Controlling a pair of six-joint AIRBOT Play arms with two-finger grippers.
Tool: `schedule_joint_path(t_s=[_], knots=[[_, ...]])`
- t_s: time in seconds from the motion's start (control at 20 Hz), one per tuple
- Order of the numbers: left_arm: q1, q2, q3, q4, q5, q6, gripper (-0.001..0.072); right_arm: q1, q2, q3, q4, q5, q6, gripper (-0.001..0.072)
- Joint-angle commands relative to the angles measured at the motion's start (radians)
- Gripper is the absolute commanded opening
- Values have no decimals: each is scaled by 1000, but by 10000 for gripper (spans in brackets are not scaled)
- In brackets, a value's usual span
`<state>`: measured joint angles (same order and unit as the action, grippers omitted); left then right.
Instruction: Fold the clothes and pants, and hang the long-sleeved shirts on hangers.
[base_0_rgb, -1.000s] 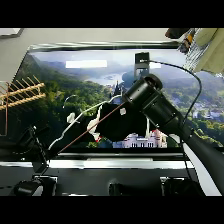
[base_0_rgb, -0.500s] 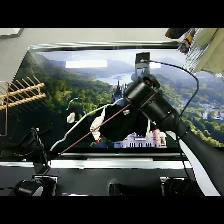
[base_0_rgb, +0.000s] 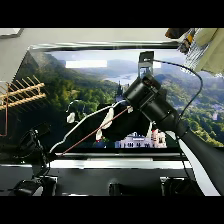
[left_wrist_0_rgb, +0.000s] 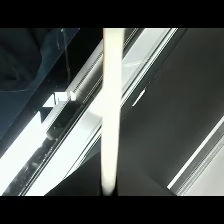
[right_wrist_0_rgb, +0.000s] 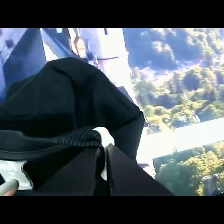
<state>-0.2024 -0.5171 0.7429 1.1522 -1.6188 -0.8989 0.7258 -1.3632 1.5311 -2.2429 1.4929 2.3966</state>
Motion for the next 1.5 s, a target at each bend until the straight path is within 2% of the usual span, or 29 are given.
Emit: schedule_joint_path(t_s=[0.0, 0.25, 0.45, 0.7, 0.95, 1.2, 1.45], knots=[[-1, 1, 0, -5, 2, -3, 28, 0, 0, 0, 0, 0, 9, 51], [-1, -19, 0, -5, 89, 10, 29, 1, 13, 0, 85, -11, -4, 51], [-7, -69, 0, -48, 116, 86, 28, 1, 37, 0, 89, -32, -23, 51], [-96, -137, 0, -29, 129, 117, 29, 0, 46, 0, 84, -27, -56, 51], [-108, -163, 0, -8, 154, 130, 29, 1, 61, 31, 103, 0, -142, 51], [-117, -176, 0, 0, 172, 198, 28, 1, 95, 126, 263, 63, -327, 51], [-117, -200, 1, 4, 241, 253, 28, 0, 96, 243, 452, 195, -351, 51]])
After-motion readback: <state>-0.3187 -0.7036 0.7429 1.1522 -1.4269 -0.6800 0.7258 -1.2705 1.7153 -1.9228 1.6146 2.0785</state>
